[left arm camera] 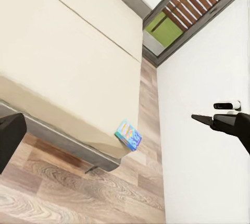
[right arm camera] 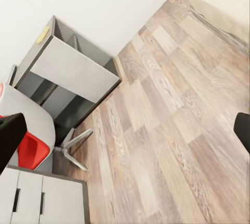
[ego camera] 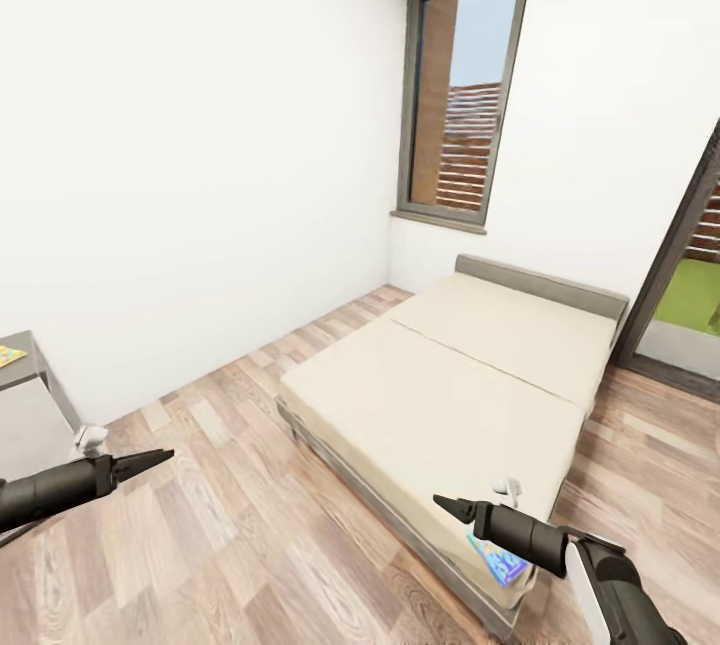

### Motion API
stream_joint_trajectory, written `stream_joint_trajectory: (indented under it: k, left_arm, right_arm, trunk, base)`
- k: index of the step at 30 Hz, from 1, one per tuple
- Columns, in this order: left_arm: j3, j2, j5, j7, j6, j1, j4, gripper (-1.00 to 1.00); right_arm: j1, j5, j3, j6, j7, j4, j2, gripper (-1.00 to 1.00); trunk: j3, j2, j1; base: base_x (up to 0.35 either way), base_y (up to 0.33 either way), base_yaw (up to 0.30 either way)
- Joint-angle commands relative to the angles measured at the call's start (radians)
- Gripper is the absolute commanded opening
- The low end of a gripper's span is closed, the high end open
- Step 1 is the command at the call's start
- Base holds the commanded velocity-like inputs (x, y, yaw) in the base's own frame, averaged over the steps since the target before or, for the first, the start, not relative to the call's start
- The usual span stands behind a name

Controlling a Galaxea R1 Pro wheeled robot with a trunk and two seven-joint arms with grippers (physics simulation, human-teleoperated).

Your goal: Put all the toys in the child's room - the three board games (two on the bed and one on the table), the two jigsaw puzzles on the table, and the tennis ball on the table - inside the toy box on the table in the child's room.

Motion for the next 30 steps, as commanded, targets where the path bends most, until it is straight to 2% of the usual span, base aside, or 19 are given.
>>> stream_joint_trajectory:
  k: [1, 30]
  left_arm:
    - [0.001, 0.000, 0.001, -0.003, 0.011, 0.000, 0.000, 1.00]
    - [0.001, 0.000, 0.001, -0.003, 0.011, 0.000, 0.000, 1.00]
  right_arm:
    - [-0.001, -0.006, -0.001, 0.008, 0.001, 0.000, 0.000, 1.00]
    - [-0.003, -0.006, -0.001, 0.009, -0.001, 0.000, 0.000, 1.00]
  trunk:
    - [-0.002, -0.002, 0.001]
    - [-0.002, -0.002, 0.001]
  base:
    - [0.000, 0.003, -0.279]
    - [0.000, 0.000, -0.279]
